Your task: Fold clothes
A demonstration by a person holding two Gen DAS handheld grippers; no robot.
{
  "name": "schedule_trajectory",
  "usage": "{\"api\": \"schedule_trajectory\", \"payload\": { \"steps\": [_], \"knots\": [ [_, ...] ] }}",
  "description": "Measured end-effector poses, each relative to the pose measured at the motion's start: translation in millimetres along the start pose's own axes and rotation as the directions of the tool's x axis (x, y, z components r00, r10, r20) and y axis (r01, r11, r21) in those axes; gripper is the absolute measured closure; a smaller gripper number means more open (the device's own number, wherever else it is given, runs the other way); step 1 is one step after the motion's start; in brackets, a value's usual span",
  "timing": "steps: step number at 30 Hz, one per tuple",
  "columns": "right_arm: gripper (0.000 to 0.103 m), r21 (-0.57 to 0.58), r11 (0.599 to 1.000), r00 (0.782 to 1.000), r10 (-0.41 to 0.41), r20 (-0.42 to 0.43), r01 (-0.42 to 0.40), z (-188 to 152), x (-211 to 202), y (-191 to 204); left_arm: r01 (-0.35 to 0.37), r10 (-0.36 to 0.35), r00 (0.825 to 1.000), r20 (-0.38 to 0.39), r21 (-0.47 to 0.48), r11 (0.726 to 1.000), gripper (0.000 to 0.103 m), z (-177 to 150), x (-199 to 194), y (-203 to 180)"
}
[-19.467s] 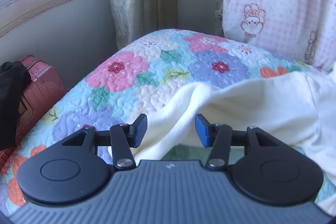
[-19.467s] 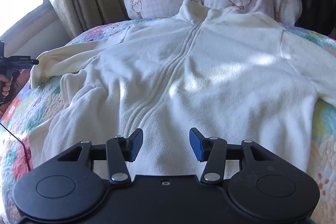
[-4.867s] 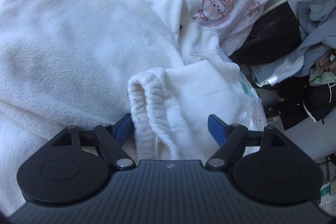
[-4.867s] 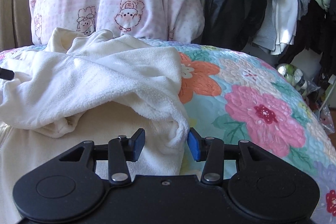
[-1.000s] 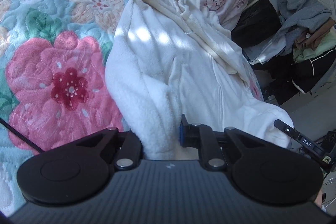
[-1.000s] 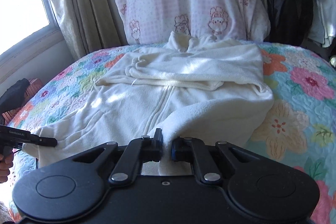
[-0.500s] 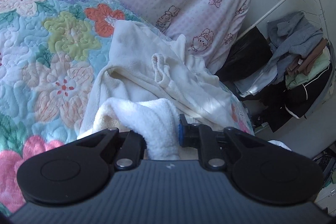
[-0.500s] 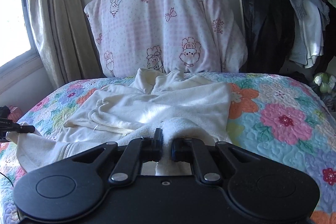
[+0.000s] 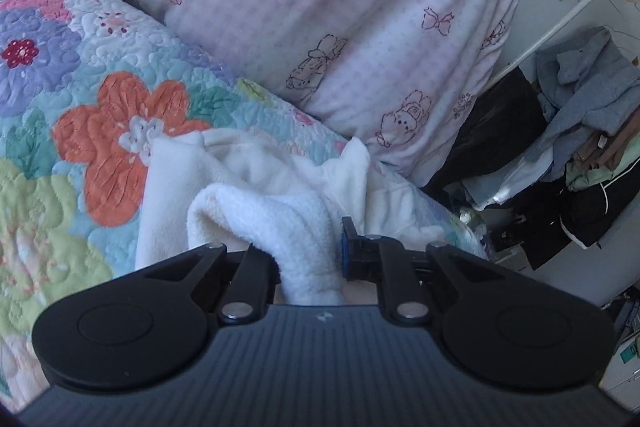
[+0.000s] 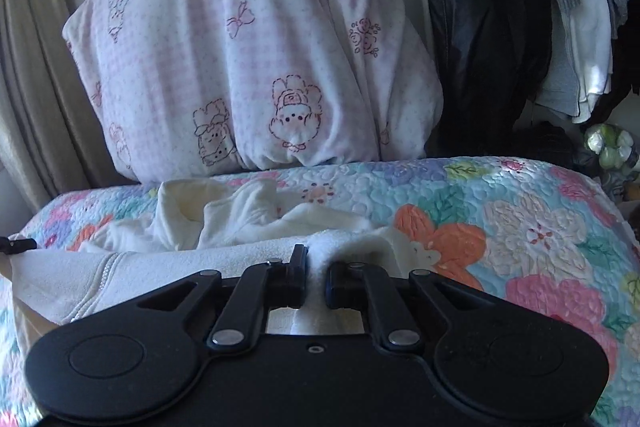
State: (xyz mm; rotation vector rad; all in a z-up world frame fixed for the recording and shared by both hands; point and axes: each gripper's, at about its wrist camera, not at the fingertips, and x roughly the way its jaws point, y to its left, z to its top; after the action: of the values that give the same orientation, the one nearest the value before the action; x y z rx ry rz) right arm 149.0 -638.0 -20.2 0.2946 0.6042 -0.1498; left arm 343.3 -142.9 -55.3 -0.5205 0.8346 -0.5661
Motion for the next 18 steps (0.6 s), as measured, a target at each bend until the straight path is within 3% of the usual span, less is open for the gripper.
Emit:
{"api": "schedule_trajectory", "payload": {
  "steps": [1,3,6,7,8,11,13,16,18],
  "knots": [
    [0.094,0.030,1.000,1.000,-0.001,0.009,0.000,13,12,-3,-0.005,0.005,1.000,0.000,-0.003,1.000,0.087,15,11,-2],
    [0.077,0.069,0.998,0.999,-0.003,-0.032,0.005,30,45,-10,-0.091,0.093,0.994,-0.055,0.030,0.995,0.084,35,47,-1],
    [0.066,0.154,0.987,0.998,-0.040,-0.045,0.047,29,70,-22,-0.291,0.306,0.945,-0.112,0.130,0.948,0.082,39,91,4],
    [0.062,0.192,0.981,0.999,-0.031,-0.035,0.037,24,72,-27,-0.290,0.305,0.946,-0.109,0.131,0.948,0.082,39,95,7],
    [0.060,0.229,0.973,1.000,-0.003,-0.021,0.008,17,72,-32,-0.258,0.269,0.959,-0.092,0.114,0.959,0.082,40,93,10],
    [0.060,0.245,0.968,0.999,0.051,-0.007,-0.047,0,65,-35,-0.120,0.121,0.992,-0.021,0.055,0.991,0.075,40,77,17],
    [0.060,0.191,0.978,0.996,0.083,0.013,-0.084,-10,55,-26,-0.087,0.086,0.996,0.014,0.073,0.994,0.074,34,65,11],
    [0.058,0.142,0.980,0.989,0.142,-0.030,-0.136,-22,43,4,-0.082,0.080,0.997,0.018,0.193,0.978,0.070,20,57,-1],
    [0.053,0.112,0.968,0.969,0.234,-0.080,-0.224,-32,41,31,-0.068,0.063,0.998,0.025,0.241,0.968,0.066,10,51,-7]
  ]
}}
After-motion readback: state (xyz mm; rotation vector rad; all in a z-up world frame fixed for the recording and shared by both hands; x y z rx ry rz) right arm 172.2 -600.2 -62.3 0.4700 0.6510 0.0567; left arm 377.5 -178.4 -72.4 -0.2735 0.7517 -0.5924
